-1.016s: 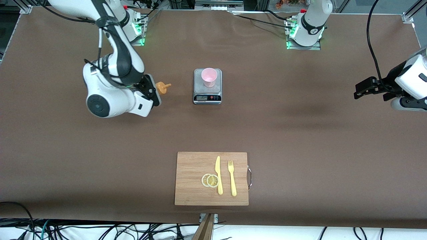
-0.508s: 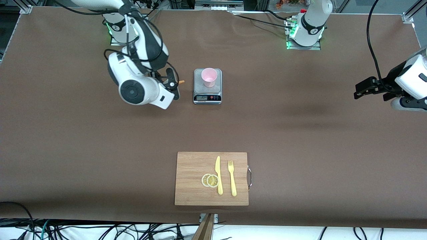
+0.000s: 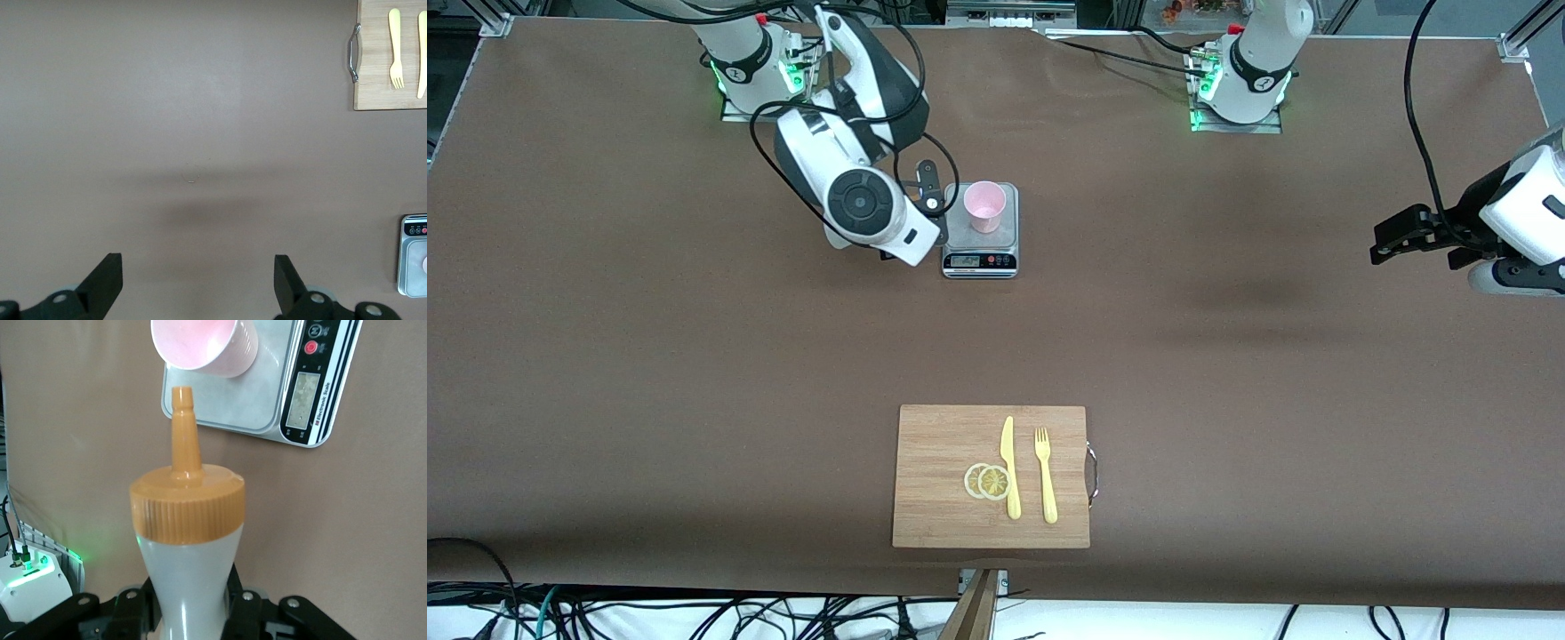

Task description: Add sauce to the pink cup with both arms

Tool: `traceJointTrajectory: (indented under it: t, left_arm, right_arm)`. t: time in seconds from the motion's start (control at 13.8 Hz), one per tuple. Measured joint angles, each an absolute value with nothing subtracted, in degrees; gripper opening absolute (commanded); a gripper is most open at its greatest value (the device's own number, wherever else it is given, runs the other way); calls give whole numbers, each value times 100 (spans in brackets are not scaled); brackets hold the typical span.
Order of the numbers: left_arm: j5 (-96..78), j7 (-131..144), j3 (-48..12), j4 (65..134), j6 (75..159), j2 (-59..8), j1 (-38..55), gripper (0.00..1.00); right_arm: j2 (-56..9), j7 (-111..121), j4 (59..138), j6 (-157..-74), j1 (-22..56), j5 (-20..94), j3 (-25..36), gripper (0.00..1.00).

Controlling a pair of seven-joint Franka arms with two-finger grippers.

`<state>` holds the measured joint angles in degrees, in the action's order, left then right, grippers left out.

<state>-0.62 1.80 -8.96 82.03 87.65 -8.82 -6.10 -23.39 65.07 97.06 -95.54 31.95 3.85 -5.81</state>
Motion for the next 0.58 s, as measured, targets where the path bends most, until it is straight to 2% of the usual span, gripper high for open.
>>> traceJointTrajectory:
  t: [0.58]
  left_arm:
    - [-62,180,-896,8203,8765,-882,-610,100]
  right_arm:
    - [-2679,5447,9658,-9565,3597,-361,-1002,11]
